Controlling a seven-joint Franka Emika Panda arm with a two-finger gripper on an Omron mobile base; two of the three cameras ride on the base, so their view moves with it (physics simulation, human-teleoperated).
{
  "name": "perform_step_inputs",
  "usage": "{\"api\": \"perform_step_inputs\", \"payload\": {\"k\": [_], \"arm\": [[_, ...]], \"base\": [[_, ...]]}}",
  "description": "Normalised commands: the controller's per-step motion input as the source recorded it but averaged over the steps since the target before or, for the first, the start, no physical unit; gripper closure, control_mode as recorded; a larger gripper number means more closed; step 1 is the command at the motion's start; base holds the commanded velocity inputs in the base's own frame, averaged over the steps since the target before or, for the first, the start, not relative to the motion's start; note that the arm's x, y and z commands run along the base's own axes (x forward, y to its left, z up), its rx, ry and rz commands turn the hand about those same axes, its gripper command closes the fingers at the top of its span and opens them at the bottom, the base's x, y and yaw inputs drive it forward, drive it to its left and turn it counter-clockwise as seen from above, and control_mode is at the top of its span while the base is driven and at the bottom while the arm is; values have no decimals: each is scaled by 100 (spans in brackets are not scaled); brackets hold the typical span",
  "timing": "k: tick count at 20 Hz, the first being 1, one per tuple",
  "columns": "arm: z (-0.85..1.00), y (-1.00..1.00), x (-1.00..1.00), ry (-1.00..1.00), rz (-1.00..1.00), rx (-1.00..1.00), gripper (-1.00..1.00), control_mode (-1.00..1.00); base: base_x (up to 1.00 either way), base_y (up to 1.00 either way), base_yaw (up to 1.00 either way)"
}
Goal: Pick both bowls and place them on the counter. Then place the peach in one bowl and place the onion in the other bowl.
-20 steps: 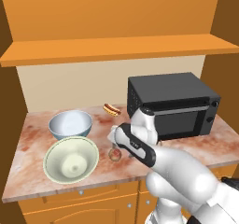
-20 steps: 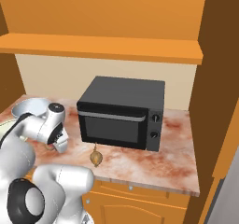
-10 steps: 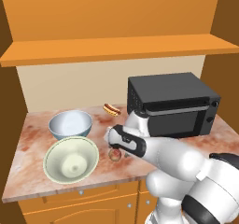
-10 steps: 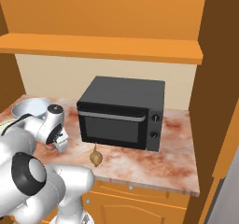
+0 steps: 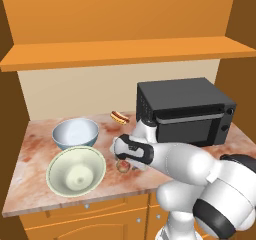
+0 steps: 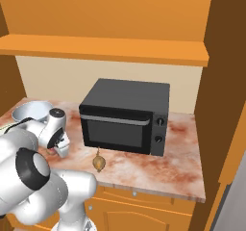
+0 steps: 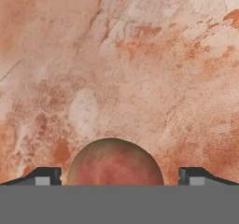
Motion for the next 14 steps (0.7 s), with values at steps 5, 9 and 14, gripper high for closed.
{"api": "perform_step_inputs", "payload": {"k": [5, 9, 14], "arm": [[-5, 8, -6, 2, 0, 0, -100, -100], [-5, 5, 0, 2, 0, 0, -100, -100], [-15, 3, 1, 3, 0, 0, -100, -100]], "base": [[0, 0, 0], [0, 0, 0], [0, 0, 0]]}}
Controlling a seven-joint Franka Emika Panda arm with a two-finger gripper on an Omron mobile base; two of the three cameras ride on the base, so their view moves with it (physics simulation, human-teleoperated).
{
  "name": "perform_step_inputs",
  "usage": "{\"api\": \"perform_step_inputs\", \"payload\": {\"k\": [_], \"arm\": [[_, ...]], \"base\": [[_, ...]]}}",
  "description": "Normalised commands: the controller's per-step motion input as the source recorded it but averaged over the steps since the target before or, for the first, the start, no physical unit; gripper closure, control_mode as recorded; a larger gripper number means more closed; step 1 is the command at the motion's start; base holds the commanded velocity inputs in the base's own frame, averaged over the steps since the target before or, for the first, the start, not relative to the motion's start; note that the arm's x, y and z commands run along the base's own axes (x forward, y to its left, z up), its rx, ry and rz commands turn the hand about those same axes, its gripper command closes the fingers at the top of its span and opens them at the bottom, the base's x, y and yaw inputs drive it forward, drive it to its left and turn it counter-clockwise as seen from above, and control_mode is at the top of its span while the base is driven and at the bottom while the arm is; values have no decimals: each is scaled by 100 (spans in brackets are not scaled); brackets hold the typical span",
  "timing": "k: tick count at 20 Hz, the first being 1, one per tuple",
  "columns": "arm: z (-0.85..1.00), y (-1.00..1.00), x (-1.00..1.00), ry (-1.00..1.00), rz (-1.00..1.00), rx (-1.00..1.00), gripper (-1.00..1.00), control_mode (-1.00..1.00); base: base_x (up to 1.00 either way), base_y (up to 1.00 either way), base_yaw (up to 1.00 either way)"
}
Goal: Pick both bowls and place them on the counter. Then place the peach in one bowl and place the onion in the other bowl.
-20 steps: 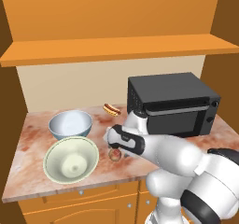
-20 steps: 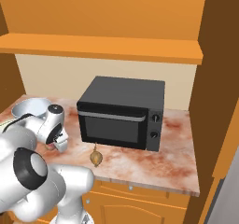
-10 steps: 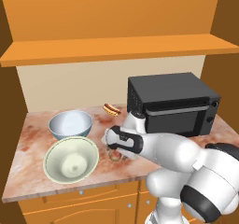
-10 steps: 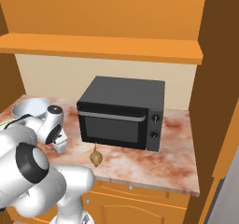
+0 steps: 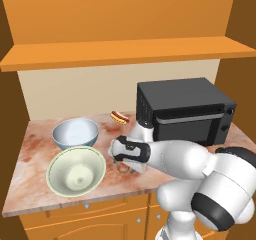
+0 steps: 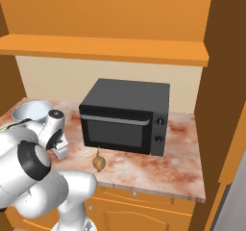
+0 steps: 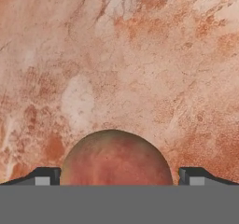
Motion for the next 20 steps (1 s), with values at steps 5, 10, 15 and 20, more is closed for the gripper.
{"api": "perform_step_inputs", "payload": {"k": [5, 10, 15, 20], "arm": [[-29, 3, 4, 7, 0, 0, 100, -100], [-8, -15, -6, 0, 0, 0, 100, -100], [19, -23, -37, 0, 0, 0, 100, -100], [40, -20, -51, 0, 0, 0, 100, -100]], "base": [[0, 0, 0], [0, 0, 0], [0, 0, 0], [0, 0, 0]]}}
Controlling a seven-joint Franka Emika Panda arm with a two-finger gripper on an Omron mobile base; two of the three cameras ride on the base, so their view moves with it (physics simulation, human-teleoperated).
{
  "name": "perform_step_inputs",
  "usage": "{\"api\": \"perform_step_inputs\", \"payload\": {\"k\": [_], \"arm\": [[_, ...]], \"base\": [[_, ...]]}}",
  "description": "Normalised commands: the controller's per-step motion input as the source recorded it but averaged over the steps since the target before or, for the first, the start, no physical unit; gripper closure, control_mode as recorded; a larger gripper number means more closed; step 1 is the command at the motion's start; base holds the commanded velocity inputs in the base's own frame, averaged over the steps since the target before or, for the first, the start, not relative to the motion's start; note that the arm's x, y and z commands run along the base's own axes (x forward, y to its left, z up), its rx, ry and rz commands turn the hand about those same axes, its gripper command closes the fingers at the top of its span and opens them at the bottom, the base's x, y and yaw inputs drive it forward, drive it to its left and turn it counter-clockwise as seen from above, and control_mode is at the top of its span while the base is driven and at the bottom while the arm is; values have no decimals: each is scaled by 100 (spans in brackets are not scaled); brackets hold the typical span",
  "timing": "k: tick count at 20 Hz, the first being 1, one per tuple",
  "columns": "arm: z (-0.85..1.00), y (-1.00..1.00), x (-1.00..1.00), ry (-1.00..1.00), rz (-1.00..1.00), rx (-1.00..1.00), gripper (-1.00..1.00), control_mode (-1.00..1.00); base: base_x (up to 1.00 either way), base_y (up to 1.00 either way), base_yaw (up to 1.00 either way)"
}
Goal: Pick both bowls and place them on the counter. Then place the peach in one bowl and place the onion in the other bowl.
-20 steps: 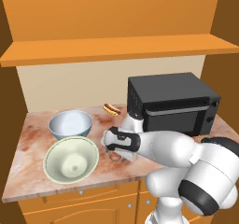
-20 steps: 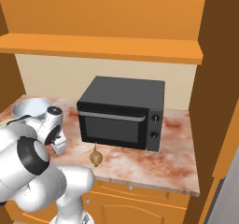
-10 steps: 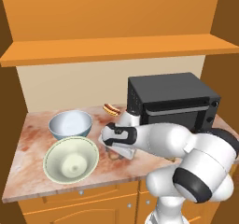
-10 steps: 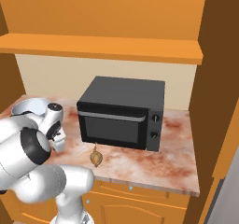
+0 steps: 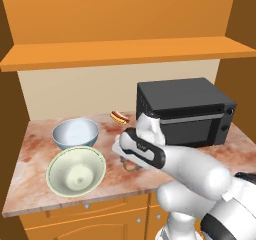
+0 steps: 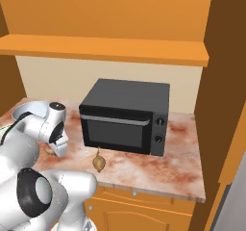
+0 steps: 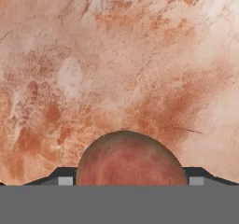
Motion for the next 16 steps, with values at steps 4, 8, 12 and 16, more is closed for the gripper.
{"api": "perform_step_inputs", "payload": {"k": [4, 8, 12, 16], "arm": [[53, -13, -45, 0, 0, 0, 100, -100], [63, -10, -41, -3, 0, 0, 100, -100], [62, -2, -42, -2, 0, 0, 100, -100], [65, -1, -37, -3, 0, 1, 100, -100]], "base": [[0, 0, 0], [0, 0, 0], [0, 0, 0], [0, 0, 0]]}}
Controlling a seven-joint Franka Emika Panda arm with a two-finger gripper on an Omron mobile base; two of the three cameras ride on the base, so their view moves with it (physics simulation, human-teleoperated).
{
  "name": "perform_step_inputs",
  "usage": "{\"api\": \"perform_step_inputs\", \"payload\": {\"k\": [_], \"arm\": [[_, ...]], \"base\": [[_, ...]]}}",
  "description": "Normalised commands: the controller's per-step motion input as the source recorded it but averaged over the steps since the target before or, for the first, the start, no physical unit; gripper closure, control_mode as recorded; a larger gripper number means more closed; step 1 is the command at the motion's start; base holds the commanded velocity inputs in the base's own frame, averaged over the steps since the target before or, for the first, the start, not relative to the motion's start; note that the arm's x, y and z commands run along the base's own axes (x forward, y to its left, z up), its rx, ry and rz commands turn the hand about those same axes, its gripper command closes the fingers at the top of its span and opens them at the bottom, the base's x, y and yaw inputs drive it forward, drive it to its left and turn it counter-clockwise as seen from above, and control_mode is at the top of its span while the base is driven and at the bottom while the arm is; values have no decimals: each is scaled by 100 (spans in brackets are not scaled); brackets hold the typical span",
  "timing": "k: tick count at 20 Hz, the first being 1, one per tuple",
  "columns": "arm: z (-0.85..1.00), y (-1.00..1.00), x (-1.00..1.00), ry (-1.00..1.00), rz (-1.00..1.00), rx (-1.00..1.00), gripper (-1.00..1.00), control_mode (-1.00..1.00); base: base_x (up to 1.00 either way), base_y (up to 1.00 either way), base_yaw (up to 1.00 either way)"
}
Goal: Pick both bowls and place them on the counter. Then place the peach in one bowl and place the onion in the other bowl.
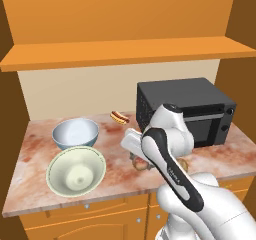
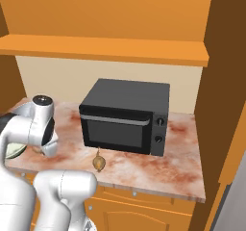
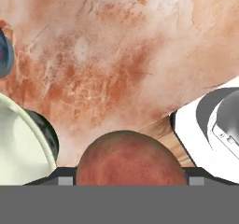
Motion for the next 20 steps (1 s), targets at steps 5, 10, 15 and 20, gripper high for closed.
{"api": "perform_step_inputs", "payload": {"k": [5, 10, 15, 20], "arm": [[70, 0, -17, -10, 1, 1, 100, -100], [60, 5, -1, -12, 9, 0, 100, -100], [40, 14, -6, -22, 13, 0, 100, -100], [42, 8, 0, -26, 13, 0, 100, -100]], "base": [[0, 0, 0], [0, 0, 0], [0, 0, 0], [0, 0, 0]]}}
